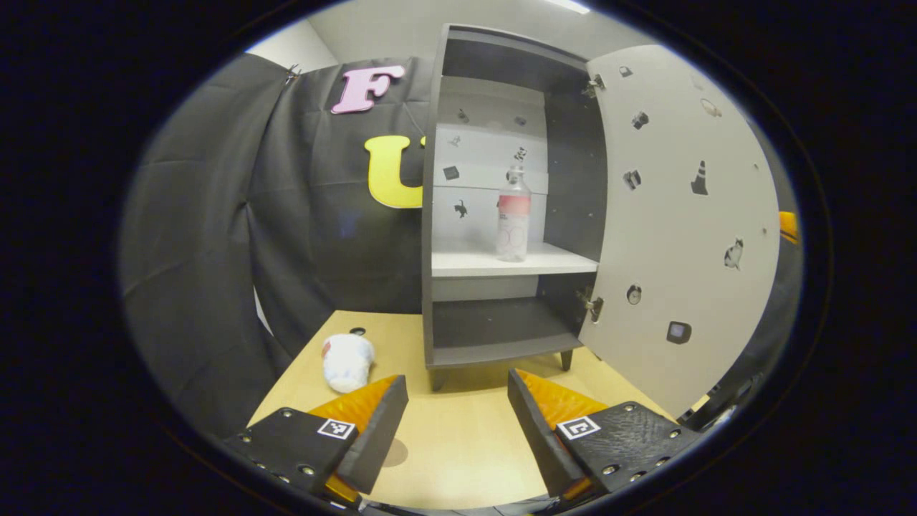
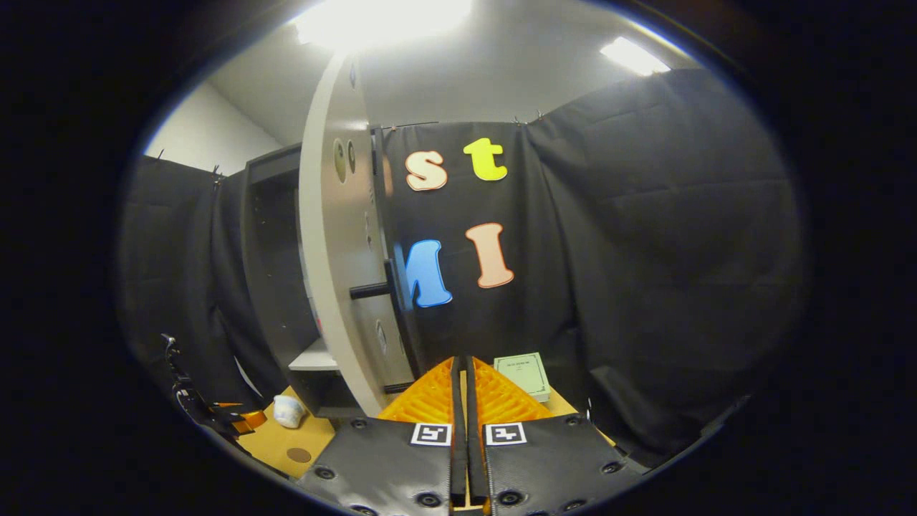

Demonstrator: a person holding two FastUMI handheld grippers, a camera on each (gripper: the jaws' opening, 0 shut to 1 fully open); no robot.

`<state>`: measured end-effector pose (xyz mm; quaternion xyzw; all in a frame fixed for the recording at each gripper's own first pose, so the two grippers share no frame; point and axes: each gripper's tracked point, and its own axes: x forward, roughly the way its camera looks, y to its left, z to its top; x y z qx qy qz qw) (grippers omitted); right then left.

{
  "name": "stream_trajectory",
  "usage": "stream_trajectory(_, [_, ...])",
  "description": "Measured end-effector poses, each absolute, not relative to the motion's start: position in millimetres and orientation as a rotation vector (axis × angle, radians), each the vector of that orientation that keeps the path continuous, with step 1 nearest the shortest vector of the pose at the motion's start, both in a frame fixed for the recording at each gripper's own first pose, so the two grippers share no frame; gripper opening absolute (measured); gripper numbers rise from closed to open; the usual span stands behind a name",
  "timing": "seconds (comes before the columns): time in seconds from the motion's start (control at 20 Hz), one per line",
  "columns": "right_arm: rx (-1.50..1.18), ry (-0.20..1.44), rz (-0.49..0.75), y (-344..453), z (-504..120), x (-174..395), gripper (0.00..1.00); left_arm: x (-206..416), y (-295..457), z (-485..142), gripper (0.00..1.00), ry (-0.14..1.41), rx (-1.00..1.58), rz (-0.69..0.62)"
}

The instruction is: Open the cabinet door with the right hand, grasp the bottle in the cabinet with the left hand and place it on the coaster, then close the cabinet door with the right hand.

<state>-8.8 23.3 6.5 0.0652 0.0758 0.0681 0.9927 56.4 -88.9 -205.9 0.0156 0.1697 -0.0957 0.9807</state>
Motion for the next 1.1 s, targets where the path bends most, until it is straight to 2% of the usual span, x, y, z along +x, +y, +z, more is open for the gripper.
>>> stream_trajectory(0.1, [0.129, 0.155, 0.08, 5.9, 9.2, -7.8, 0.0, 62.7, -93.2, -204.6, 0.85, 0.331, 0.023, -0.21])
stream_trajectory(0.15, [0.119, 0.155, 0.049, -4.8, 10.4, -5.2, 0.03, 68.1, -94.4, -205.0, 0.85, 0.327, 0.027, -0.215])
stream_trajectory(0.2, [0.114, 0.158, 0.022, -12.7, 8.7, -3.6, 0.0, 75.0, -96.2, -203.6, 0.85, 0.323, 0.035, -0.218])
stream_trajectory(0.25, [0.115, 0.162, -0.007, -21.2, 7.4, -0.2, 0.03, 82.9, -97.6, -202.5, 0.84, 0.318, 0.041, -0.219])
stream_trajectory(0.3, [0.107, 0.168, -0.048, -32.6, 4.2, 4.7, 0.0, 92.9, -99.2, -198.9, 0.84, 0.312, 0.045, -0.217])
stream_trajectory(0.4, [0.077, 0.166, -0.122, -54.1, 0.1, 23.2, 0.03, 111.1, -105.2, -189.5, 0.84, 0.295, 0.042, -0.216])
stream_trajectory(0.65, [0.091, 0.173, -0.145, -58.1, -10.7, 79.1, 0.03, 158.3, -124.5, -151.0, 0.84, 0.236, 0.046, -0.227])
stream_trajectory(0.7, [0.089, 0.169, -0.155, -61.2, -14.7, 88.1, 0.07, 168.4, -128.3, -144.9, 0.86, 0.23, 0.052, -0.231])
stream_trajectory(0.75, [0.091, 0.17, -0.16, -63.6, -17.1, 95.5, 0.0, 178.2, -133.4, -139.9, 0.86, 0.223, 0.055, -0.236])
stream_trajectory(0.85, [0.116, 0.172, -0.146, -59.9, -21.3, 111.6, 0.05, 201.3, -143.3, -127.4, 0.84, 0.197, 0.056, -0.246])
stream_trajectory(0.9, [0.129, 0.177, -0.151, -61.8, -25.3, 118.5, 0.12, 210.6, -147.9, -122.1, 0.86, 0.186, 0.062, -0.244])
stream_trajectory(0.95, [0.141, 0.172, -0.146, -62.6, -26.9, 121.5, 0.12, 219.8, -151.7, -119.2, 0.87, 0.174, 0.073, -0.24])
stream_trajectory(1.0, [0.154, 0.175, -0.14, -60.9, -29.4, 124.2, 0.28, 227.1, -156.4, -117.1, 0.86, 0.167, 0.085, -0.239])
stream_trajectory(1.05, [0.163, 0.186, -0.137, -61.9, -33.6, 128.5, 0.24, 233.5, -162.9, -118.6, 0.87, 0.165, 0.094, -0.246])
stream_trajectory(1.1, [0.171, 0.194, -0.138, -64.5, -38.5, 140.5, 0.29, 238.1, -170.7, -119.3, 0.85, 0.163, 0.098, -0.257])
